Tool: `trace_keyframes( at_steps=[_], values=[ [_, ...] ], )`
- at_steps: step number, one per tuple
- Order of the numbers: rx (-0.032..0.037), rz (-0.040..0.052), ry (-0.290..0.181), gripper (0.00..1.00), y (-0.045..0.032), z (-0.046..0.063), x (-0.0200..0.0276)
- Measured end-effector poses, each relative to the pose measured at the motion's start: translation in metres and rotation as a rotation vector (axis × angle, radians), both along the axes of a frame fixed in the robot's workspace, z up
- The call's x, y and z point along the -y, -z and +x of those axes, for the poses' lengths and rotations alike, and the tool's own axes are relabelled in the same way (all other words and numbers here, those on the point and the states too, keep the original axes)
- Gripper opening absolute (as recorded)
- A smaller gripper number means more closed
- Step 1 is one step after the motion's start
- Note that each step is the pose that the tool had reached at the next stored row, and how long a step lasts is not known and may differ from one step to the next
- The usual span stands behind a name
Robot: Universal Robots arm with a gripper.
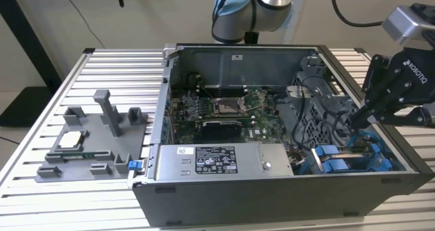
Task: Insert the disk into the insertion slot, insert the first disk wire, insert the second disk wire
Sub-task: 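Insert the second disk wire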
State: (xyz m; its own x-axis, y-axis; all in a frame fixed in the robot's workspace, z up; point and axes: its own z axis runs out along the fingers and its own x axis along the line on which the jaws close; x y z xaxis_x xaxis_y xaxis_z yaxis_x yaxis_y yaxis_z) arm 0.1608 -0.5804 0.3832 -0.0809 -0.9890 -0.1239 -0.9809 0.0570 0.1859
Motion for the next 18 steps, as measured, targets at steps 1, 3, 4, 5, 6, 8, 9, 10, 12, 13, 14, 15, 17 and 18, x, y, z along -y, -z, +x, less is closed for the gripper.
trace_keyframes(
  at_steps=[1, 3, 4, 5, 6, 8, 9, 10, 12, 13, 14, 15, 17, 18],
  values=[
    [0.0, 0.0008, 0.0, 0.0, 0.0, -0.002, 0.0017],
    [0.0, 0.0021, 0.0, 0.0, 0.0, -0.005, 0.0051],
    [0.0, 0.0025, 0.0, 0.0, 0.0, -0.007, 0.0068],
    [0.0, 0.0029, 0.0, 0.0, 0.0, -0.008, 0.0083],
    [0.0001, 0.0033, 0.0, 0.0, 0.0001, -0.01, 0.0098],
    [0.0033, 0.0046, 0.0, 0.0, 0.0007, -0.013, 0.0113],
    [0.0092, 0.0047, 0.0, 0.0, 0.0011, -0.015, 0.0115],
    [0.0187, 0.005, 0.0, 0.0, 0.0017, -0.016, 0.0117],
    [0.0413, 0.0061, 0.0, 0.0, 0.0031, -0.021, 0.0119],
    [0.0521, 0.0066, 0.0, 0.0, 0.0037, -0.022, 0.0119],
    [0.0621, 0.007, 0.0, 0.0, 0.0044, -0.024, 0.0119],
    [0.0713, 0.0072, 0.0, 0.0, 0.005, -0.026, 0.0119],
    [0.0899, 0.008, 0.0, 0.0, 0.0065, -0.029, 0.012],
    [0.0993, 0.0083, 0.0, 0.0, 0.0073, -0.031, 0.012]
  ],
)
